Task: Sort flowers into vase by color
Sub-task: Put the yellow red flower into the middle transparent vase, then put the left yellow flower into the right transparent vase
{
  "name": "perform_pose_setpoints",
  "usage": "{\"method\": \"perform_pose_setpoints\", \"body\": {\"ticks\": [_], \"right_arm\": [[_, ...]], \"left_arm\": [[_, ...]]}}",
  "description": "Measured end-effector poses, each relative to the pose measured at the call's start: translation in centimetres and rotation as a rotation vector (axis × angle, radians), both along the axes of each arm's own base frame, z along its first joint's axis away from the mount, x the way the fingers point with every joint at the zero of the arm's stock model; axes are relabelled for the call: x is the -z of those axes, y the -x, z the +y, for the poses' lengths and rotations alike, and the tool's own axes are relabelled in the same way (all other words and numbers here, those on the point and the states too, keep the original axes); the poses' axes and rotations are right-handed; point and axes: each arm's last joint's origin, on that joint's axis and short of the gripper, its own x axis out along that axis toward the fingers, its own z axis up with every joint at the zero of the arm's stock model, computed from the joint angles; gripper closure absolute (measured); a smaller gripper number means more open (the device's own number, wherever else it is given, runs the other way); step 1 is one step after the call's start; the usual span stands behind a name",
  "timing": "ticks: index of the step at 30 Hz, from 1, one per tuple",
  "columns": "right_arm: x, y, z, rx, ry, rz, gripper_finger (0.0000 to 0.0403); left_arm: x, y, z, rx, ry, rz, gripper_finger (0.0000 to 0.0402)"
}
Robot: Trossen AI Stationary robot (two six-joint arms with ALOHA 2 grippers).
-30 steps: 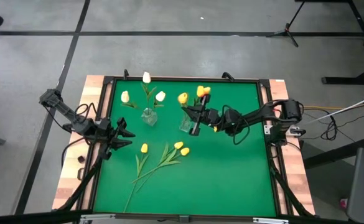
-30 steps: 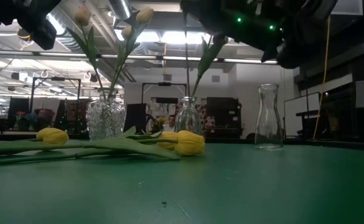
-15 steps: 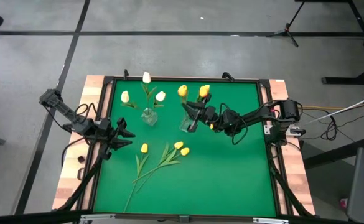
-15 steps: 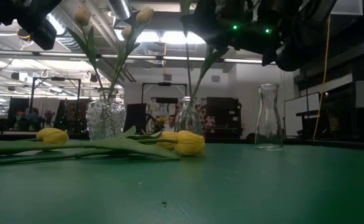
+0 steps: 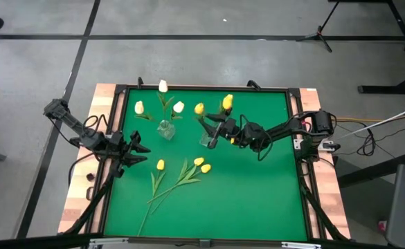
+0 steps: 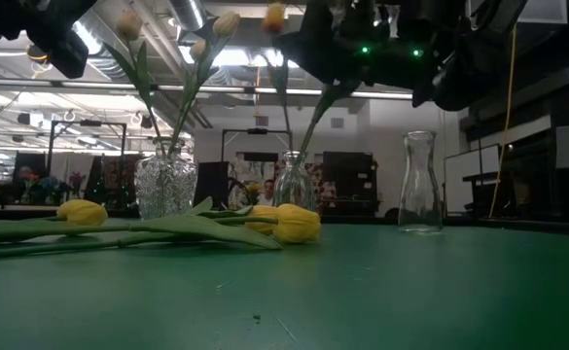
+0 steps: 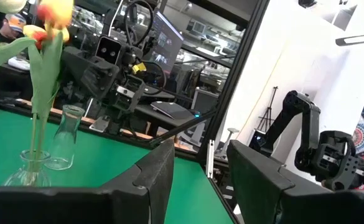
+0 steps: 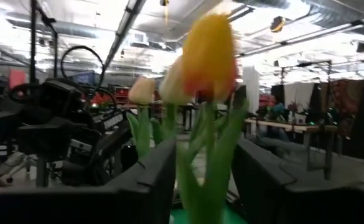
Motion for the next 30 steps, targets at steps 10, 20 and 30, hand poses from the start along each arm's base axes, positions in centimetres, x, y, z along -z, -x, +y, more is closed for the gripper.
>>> {"method": "perform_pose_setpoints", "body": {"ticks": [10,20,30], "right_arm": [[0.4,-0.1,1.8,0.068,-0.006,0.060,0.0240],[0.3,0.4,5.4,0.115,0.030,0.097,0.0239],[0.2,0.8,7.6,0.057,0.028,0.089,0.0239]], "left_arm": [[0.0,0.0,0.0,0.005,0.022,0.002,0.0254],[0.1,0.0,0.0,0.003,0.016,0.014,0.0254],[0.1,0.0,-0.1,0.038,0.133,0.023,0.0254]]}}
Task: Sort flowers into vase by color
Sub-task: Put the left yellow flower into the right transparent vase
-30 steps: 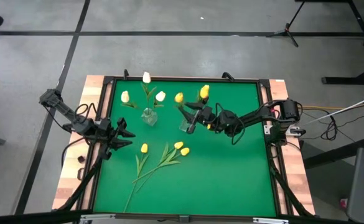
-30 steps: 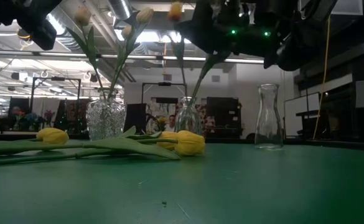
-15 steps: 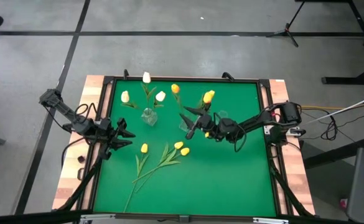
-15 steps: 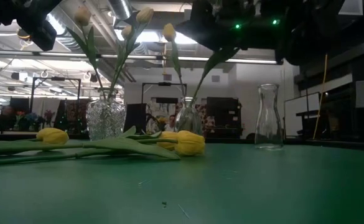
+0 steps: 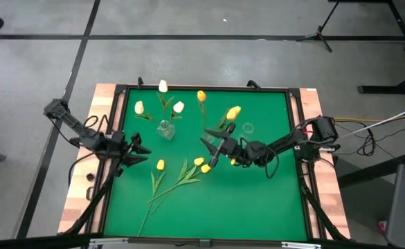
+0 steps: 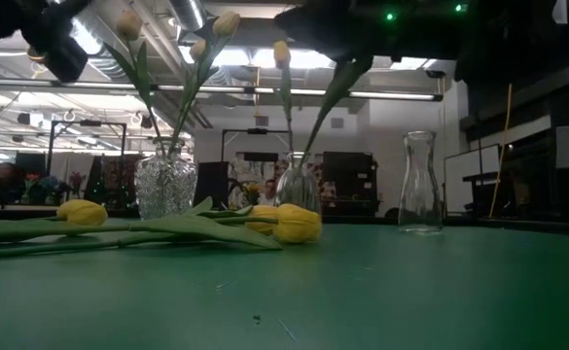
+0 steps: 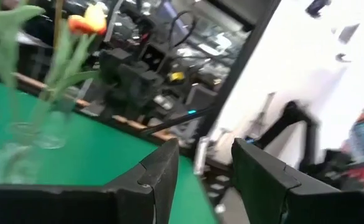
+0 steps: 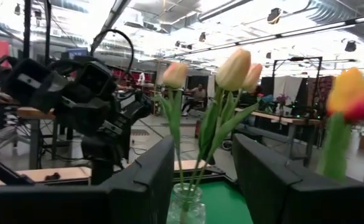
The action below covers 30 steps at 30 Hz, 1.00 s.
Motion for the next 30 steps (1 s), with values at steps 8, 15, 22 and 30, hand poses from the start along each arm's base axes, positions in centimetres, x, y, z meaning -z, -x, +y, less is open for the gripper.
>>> {"method": "perform_pose_setpoints", "body": {"ticks": [8,15,22,30], "right_arm": [[-0.2,0.5,2.0,-0.048,-0.010,-0.022,0.0239],[-0.1,1.1,3.6,-0.002,0.001,0.007,0.0239],[-0.2,1.4,4.2,0.010,-0.013,0.000,0.0239],[-0.3,1.8,5.0,0.036,-0.017,0.005,0.0239]], "left_arm": [[-0.6,0.2,-0.3,0.127,0.036,-0.061,0.0254],[2.0,-0.8,-0.5,0.005,0.149,0.208,0.0254],[3.8,-1.6,-1.2,-0.040,0.272,0.409,0.0254],[2.2,-3.2,-3.0,-0.129,0.137,0.665,0.0254]]}}
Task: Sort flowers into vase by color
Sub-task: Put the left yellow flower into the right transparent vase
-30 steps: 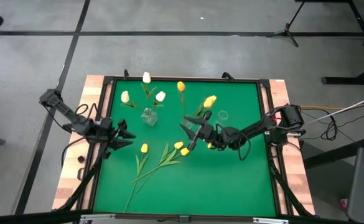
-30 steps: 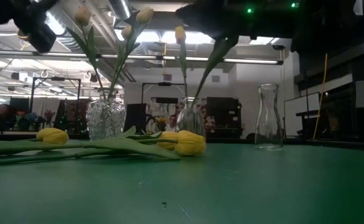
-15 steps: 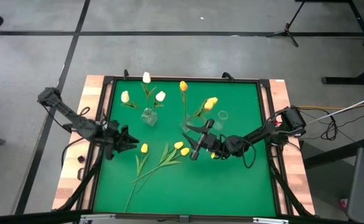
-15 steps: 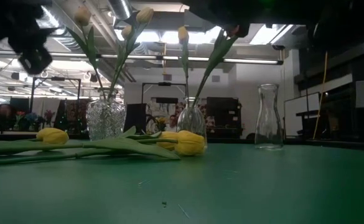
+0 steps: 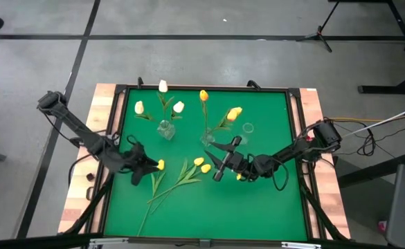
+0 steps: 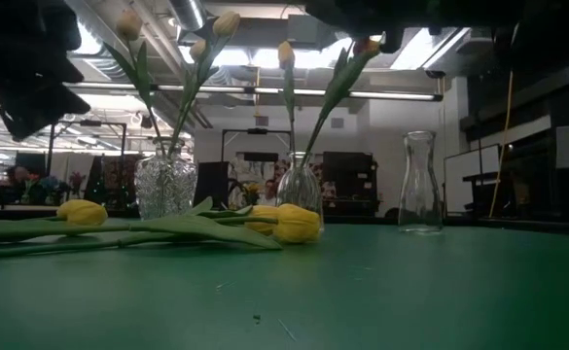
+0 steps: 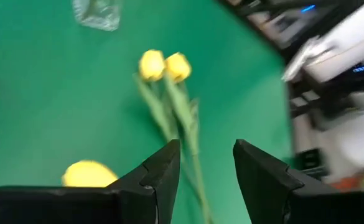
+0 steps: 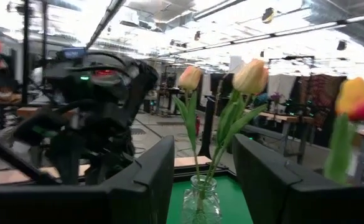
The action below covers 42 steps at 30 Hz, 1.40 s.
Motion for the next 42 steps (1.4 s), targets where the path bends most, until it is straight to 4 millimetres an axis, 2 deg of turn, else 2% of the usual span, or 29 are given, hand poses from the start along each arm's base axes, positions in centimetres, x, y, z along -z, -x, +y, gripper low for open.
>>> {"method": "perform_pose_setpoints", "body": {"ticks": [7,15,21,25,30,38,42], "right_arm": [[0.1,0.5,0.8,0.059,-0.012,0.024,0.0239],[0.1,0.8,1.3,0.091,-0.008,0.044,0.0239],[0.1,0.8,1.3,0.109,-0.015,0.048,0.0240],[0.1,0.8,1.3,0.109,-0.015,0.049,0.0240],[0.1,0.8,1.3,0.110,-0.015,0.049,0.0240],[0.2,0.8,1.2,0.130,-0.023,0.056,0.0240],[0.2,0.8,1.2,0.128,-0.027,0.056,0.0240]], "left_arm": [[-0.7,-1.9,-1.6,-0.155,0.008,0.267,0.0254],[2.4,-3.0,-4.1,-0.186,0.110,0.531,0.0254],[4.7,-2.8,-5.4,-0.270,0.120,0.600,0.0254],[5.5,-2.9,-5.9,-0.299,0.109,0.592,0.0254],[5.2,-3.4,-6.4,-0.301,0.092,0.578,0.0254],[2.4,-4.8,-7.3,-0.276,0.001,0.523,0.0254],[2.6,-4.7,-7.1,-0.301,-0.062,0.553,0.0254]]}}
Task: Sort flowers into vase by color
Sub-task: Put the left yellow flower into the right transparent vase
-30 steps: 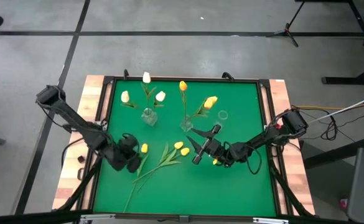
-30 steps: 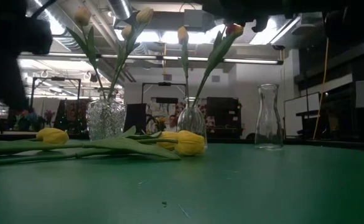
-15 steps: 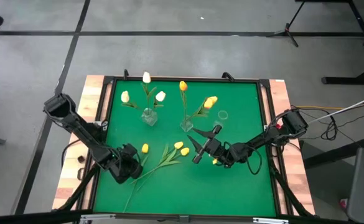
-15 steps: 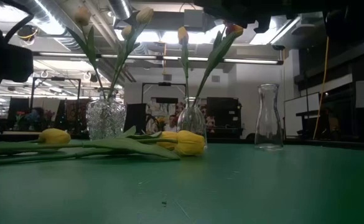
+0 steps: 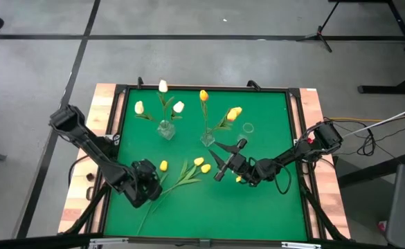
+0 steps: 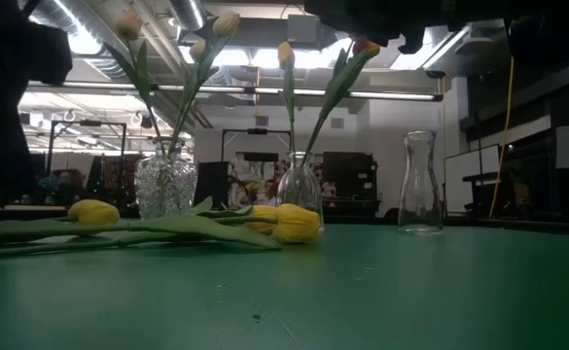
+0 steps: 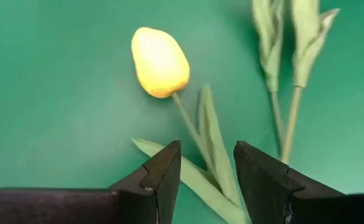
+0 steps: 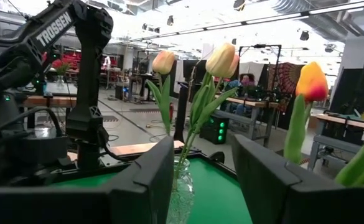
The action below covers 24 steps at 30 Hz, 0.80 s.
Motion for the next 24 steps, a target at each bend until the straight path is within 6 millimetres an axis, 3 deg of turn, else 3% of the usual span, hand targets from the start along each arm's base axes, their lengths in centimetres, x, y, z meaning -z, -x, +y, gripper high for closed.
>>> {"method": "perform_pose_setpoints", "body": {"ticks": [9,19,24], "right_arm": [[0.4,-0.1,0.1,-0.010,-0.020,0.022,0.0240],[0.4,-0.1,0.1,-0.009,-0.024,0.018,0.0240],[0.4,-0.1,0.2,-0.012,-0.025,0.018,0.0240]], "left_arm": [[2.4,-1.0,-1.1,0.001,-0.012,0.010,0.0254],[3.4,-1.2,-1.2,-0.020,-0.018,0.029,0.0255],[3.5,-1.2,-1.2,-0.040,-0.013,0.028,0.0285]]}}
